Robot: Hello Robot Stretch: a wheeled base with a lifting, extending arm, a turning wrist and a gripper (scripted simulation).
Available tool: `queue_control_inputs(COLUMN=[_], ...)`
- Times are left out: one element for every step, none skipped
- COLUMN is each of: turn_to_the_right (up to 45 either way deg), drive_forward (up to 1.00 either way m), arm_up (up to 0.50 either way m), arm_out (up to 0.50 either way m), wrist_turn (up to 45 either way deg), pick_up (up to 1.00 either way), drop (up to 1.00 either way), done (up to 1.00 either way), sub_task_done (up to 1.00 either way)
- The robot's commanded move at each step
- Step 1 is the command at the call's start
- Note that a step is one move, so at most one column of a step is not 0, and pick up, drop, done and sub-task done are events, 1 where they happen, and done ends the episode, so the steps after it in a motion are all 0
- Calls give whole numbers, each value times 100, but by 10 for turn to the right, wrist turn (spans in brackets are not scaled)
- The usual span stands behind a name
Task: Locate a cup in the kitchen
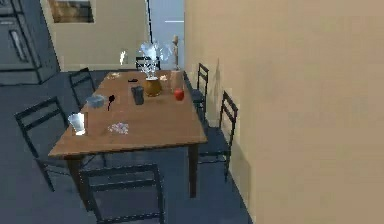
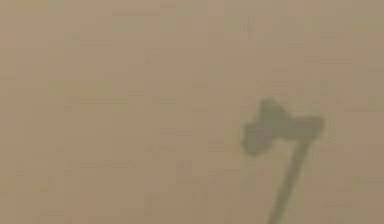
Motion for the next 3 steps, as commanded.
queue_control_inputs(turn_to_the_right=[-300, 0, 0], drive_forward=[0, 100, 0], arm_up=[0, 0, 0], arm_out=[0, 0, 0], wrist_turn=[0, 0, 0], pick_up=[0, 0, 0], drop=[0, 0, 0], done=[0, 0, 100], sub_task_done=[0, 0, 0])
